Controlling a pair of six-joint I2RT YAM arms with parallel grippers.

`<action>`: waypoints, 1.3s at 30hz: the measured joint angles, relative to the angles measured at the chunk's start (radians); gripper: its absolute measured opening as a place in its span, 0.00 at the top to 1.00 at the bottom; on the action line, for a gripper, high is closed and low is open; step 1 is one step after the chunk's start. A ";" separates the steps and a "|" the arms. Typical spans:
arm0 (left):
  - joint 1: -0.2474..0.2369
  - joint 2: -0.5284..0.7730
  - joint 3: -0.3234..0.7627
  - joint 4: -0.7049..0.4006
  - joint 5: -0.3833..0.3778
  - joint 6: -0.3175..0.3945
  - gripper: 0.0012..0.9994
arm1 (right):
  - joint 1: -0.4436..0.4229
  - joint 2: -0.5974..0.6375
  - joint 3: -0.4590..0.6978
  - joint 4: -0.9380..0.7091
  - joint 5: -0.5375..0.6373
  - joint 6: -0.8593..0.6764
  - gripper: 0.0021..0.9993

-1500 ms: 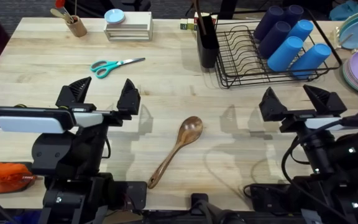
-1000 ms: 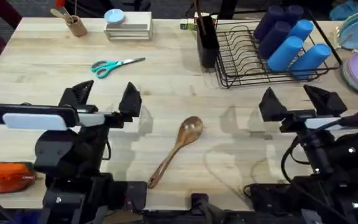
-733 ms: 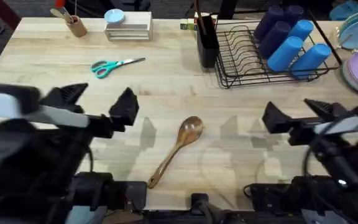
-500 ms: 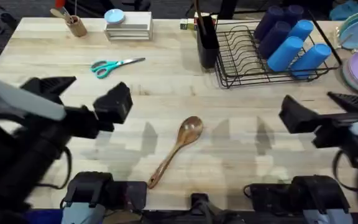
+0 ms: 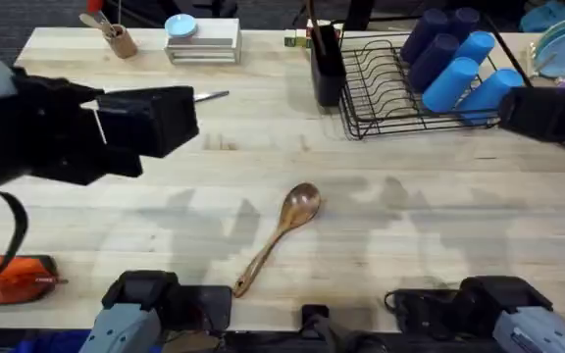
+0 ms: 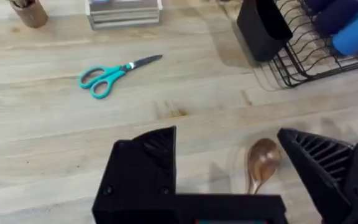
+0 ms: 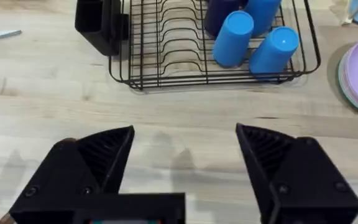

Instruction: Pick up the spoon on the table one by one and put them onto the rack

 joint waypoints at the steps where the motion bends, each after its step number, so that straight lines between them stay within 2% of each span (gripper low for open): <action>1: 0.000 0.008 0.012 -0.012 0.001 0.000 0.01 | 0.000 0.009 0.007 0.001 0.000 0.000 0.00; 8: 0.000 0.025 0.031 -0.091 0.026 0.014 0.01 | 0.000 0.020 0.011 -0.006 0.000 0.000 0.00; 16: 0.000 0.025 0.031 -0.165 0.262 0.161 0.01 | 0.000 0.020 0.011 -0.006 0.000 0.000 0.00; 22: 0.000 0.025 0.032 -0.315 0.363 0.324 0.01 | 0.000 0.020 0.011 -0.006 0.000 0.000 0.00; 26: 0.000 0.025 0.032 -0.385 0.378 0.418 0.01 | 0.000 0.020 0.011 -0.006 0.000 0.000 0.00; 29: 0.000 0.025 0.032 -0.400 0.373 0.455 0.01 | 0.000 0.020 0.011 -0.006 0.000 0.000 0.00; 39: 0.000 0.025 0.033 -0.402 0.342 0.494 0.00 | 0.000 0.020 0.011 -0.006 0.000 -0.001 0.00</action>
